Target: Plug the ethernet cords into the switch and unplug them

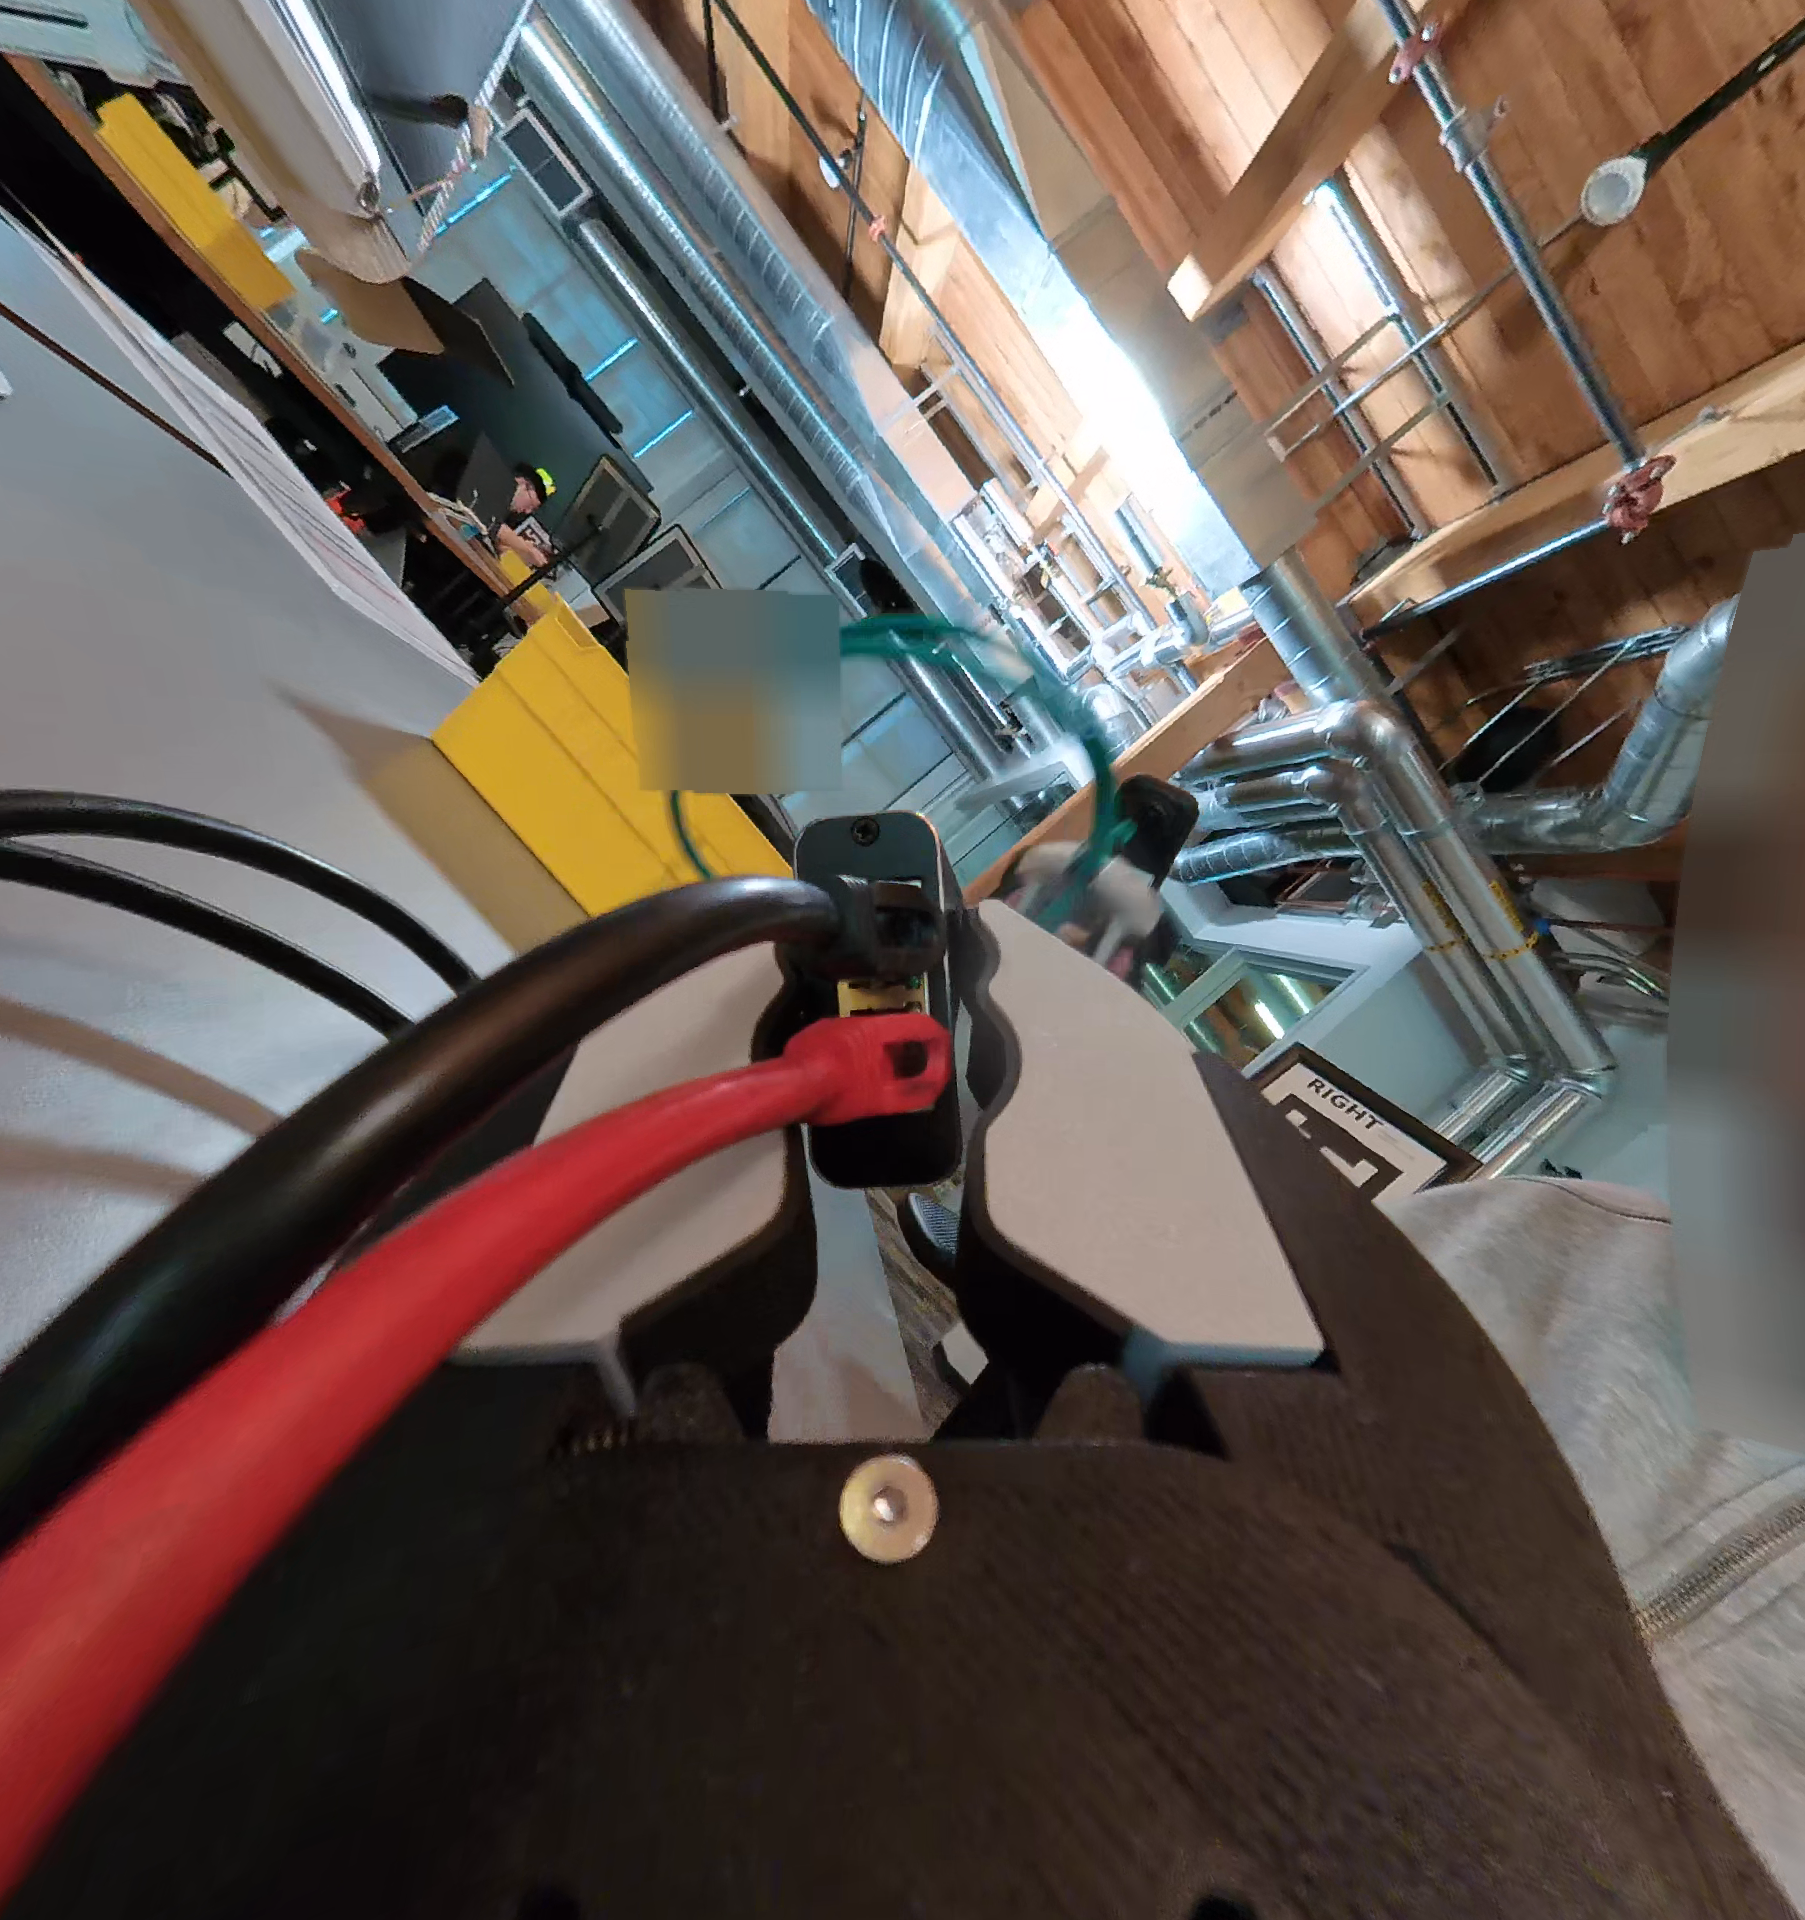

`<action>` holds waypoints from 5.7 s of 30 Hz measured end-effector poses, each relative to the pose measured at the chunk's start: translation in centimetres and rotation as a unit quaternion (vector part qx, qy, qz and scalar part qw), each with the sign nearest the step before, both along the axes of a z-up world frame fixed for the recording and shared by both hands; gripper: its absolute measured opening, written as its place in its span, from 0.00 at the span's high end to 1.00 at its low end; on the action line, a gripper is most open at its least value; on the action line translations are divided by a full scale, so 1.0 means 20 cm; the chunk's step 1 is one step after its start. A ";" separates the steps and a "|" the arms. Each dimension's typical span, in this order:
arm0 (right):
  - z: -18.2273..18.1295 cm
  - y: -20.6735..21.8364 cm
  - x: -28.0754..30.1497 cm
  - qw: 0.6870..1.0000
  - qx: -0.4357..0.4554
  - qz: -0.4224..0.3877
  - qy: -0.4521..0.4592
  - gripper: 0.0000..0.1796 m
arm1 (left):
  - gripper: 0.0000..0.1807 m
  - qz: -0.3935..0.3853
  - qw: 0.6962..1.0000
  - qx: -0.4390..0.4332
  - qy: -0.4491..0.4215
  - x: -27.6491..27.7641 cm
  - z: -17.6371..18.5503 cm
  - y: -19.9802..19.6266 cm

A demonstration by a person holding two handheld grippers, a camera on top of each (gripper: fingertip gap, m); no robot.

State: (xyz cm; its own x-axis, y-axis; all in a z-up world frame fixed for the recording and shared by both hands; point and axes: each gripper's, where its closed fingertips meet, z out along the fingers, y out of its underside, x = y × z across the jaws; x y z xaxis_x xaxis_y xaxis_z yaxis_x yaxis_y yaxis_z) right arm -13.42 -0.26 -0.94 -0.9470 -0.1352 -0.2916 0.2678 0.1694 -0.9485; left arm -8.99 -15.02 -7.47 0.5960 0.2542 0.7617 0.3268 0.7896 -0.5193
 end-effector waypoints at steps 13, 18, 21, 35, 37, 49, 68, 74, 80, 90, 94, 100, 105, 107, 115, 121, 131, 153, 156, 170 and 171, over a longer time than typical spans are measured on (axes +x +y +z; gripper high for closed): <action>0.57 0.69 -0.44 0.949 -0.168 -0.233 0.128 0.95 | 0.86 -0.005 1.000 -0.004 -0.005 0.00 -0.01 0.01; 0.04 0.77 -0.67 0.936 -0.027 -0.317 0.148 0.95 | 0.86 -0.003 1.000 -0.010 -0.008 0.00 -0.01 0.02; -0.23 0.77 -0.74 0.939 0.064 -0.319 0.114 0.95 | 0.86 -0.002 1.000 -0.012 -0.009 -0.01 -0.01 0.02; -0.28 0.67 -0.68 0.934 0.126 -0.300 0.147 0.71 | 0.86 -0.009 1.000 -0.006 -0.010 -0.01 -0.02 0.02; -0.17 0.64 -0.62 0.938 0.070 -0.294 0.170 0.76 | 0.86 -0.009 1.000 -0.007 -0.010 -0.01 -0.02 0.02; -0.15 0.11 0.18 0.974 -0.047 -0.075 0.210 0.83 | 0.86 -0.038 0.996 -0.084 -0.012 0.01 -0.04 0.14; -0.37 -0.05 0.36 0.979 0.013 0.106 -0.176 0.73 | 0.85 -0.407 0.856 -0.307 -0.086 0.35 -0.18 0.92; -0.43 -0.04 0.51 0.964 0.062 0.182 -0.184 0.91 | 0.83 -0.464 0.815 -0.330 -0.106 0.44 -0.26 1.01; -0.36 -0.04 0.37 0.970 0.007 0.119 -0.212 0.95 | 0.73 -0.390 0.882 -0.247 -0.097 0.30 -0.14 0.96; -0.17 0.06 0.09 0.968 -0.149 -0.014 -0.200 0.95 | 0.67 -0.212 0.966 -0.144 -0.022 0.11 0.05 0.82; -0.14 0.09 0.04 0.967 -0.173 -0.050 -0.179 0.96 | 0.71 -0.215 0.973 -0.079 -0.031 0.09 0.03 0.80; -0.10 0.12 -0.01 0.946 -0.219 -0.063 -0.230 0.96 | 0.57 -0.281 0.955 -0.048 -0.076 0.12 -0.08 0.98; -0.09 0.08 0.08 0.941 -0.228 -0.053 -0.246 0.96 | 0.52 -0.277 0.959 -0.010 -0.055 0.11 -0.06 1.10; -0.09 0.06 0.12 0.940 -0.226 -0.045 -0.251 0.97 | 0.58 -0.255 0.966 0.020 -0.036 0.10 -0.01 1.07; -0.16 0.03 0.11 0.947 -0.193 -0.053 -0.252 0.97 | 0.86 -0.179 0.982 0.054 0.001 0.06 0.05 0.81; -0.24 -0.01 0.13 0.960 -0.140 -0.044 -0.240 0.97 | 0.86 -0.157 0.988 0.005 0.001 0.05 0.01 0.72; -0.31 -0.01 0.19 0.990 -0.053 -0.016 -0.128 0.76 | 0.87 -0.112 0.991 -0.067 0.010 0.03 -0.02 0.62; -0.35 0.00 0.26 0.983 -0.028 0.054 -0.174 0.90 | 0.87 -0.153 0.986 -0.065 0.006 0.06 -0.03 0.74; -0.34 0.00 0.26 0.980 -0.033 0.058 -0.186 0.89 | 0.86 -0.152 0.986 -0.063 0.005 0.06 -0.03 0.74; -0.33 0.01 0.27 0.983 -0.035 0.064 -0.168 0.91 | 0.76 -0.226 0.972 -0.063 -0.001 0.10 -0.04 0.85; -0.33 0.01 0.28 0.983 -0.033 0.068 -0.167 0.91 | 0.76 -0.232 0.971 -0.064 -0.002 0.11 -0.04 0.86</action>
State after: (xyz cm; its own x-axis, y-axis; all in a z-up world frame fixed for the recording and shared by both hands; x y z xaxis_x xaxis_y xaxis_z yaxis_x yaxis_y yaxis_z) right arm -7.80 -0.01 -7.55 -0.7720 -0.2821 -0.5696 0.5454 0.1662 -0.8215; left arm -6.88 2.12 -8.34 0.6656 0.0519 0.7445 0.6345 0.4860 -0.6010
